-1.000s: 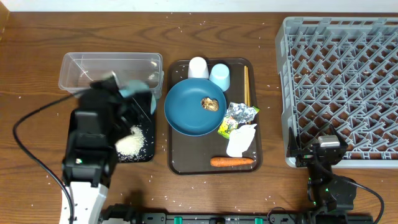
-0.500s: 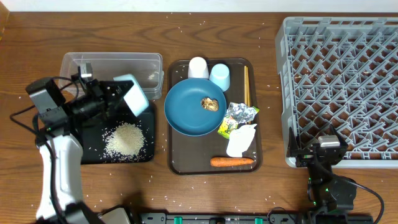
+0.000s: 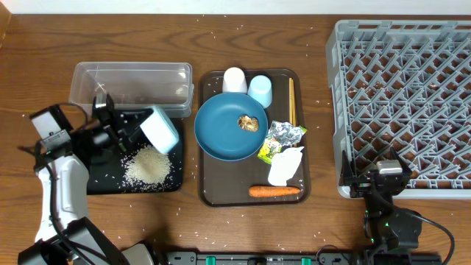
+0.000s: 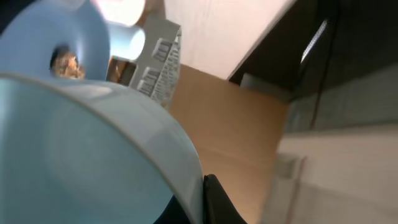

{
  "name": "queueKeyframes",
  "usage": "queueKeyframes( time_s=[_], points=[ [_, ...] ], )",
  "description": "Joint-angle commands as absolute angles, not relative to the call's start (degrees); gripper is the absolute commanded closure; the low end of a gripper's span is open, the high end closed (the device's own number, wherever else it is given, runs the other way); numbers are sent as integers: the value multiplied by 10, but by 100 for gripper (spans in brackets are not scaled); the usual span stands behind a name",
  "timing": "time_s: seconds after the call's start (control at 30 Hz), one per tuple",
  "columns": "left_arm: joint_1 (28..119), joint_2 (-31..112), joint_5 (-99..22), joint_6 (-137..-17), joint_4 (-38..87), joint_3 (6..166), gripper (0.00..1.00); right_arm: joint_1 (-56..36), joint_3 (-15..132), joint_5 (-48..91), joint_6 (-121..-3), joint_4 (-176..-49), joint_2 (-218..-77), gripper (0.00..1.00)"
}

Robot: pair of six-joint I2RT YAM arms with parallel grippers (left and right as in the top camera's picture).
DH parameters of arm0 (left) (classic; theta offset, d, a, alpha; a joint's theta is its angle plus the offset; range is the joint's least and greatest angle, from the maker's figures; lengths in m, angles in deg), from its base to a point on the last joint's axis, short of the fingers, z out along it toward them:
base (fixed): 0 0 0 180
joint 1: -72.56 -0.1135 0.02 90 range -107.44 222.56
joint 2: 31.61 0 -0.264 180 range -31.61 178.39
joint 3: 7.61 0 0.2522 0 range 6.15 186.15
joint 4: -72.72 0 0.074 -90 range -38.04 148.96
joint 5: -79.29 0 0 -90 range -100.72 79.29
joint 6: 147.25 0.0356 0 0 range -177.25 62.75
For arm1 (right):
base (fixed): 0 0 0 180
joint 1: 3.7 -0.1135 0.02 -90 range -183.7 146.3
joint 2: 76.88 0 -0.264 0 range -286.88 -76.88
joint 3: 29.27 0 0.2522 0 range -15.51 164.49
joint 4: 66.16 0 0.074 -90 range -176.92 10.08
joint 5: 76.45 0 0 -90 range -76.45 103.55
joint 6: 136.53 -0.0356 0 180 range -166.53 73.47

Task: Sort waste into correct bins and load items into the dishwasher rack
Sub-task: 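Shake the tilted bowl over the black tray to empty remaining rice, then carry the bowl back and lower it onto the brown tray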

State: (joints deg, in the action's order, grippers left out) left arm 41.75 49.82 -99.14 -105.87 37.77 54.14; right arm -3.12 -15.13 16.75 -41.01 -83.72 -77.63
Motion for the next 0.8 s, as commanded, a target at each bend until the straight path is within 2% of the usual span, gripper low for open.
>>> queueKeyframes(
  time_s=[0.0,0.1,0.17,0.23,0.53,0.63,0.77],
  points=[
    [397,491,-1008,-1108,356,540,94,-26,-152,168,-407,-840,-777,1],
    [381,484,-996,-1103,331,540,94,-26,-152,168,-407,-840,-777,1],
    [365,486,-937,-1092,398,540,94,-26,-152,168,-407,-840,-777,1],
    [357,488,-1006,-1082,413,540,94,-26,-152,168,-407,-840,-777,1],
    [367,477,-1009,-1055,438,540,94,-26,-152,168,-407,-840,-777,1],
    [385,464,-1008,-1055,374,540,94,-26,-152,168,-407,-840,-777,1],
    [394,461,-1009,-1062,412,540,94,-26,-152,168,-407,-840,-777,1]
  ],
)
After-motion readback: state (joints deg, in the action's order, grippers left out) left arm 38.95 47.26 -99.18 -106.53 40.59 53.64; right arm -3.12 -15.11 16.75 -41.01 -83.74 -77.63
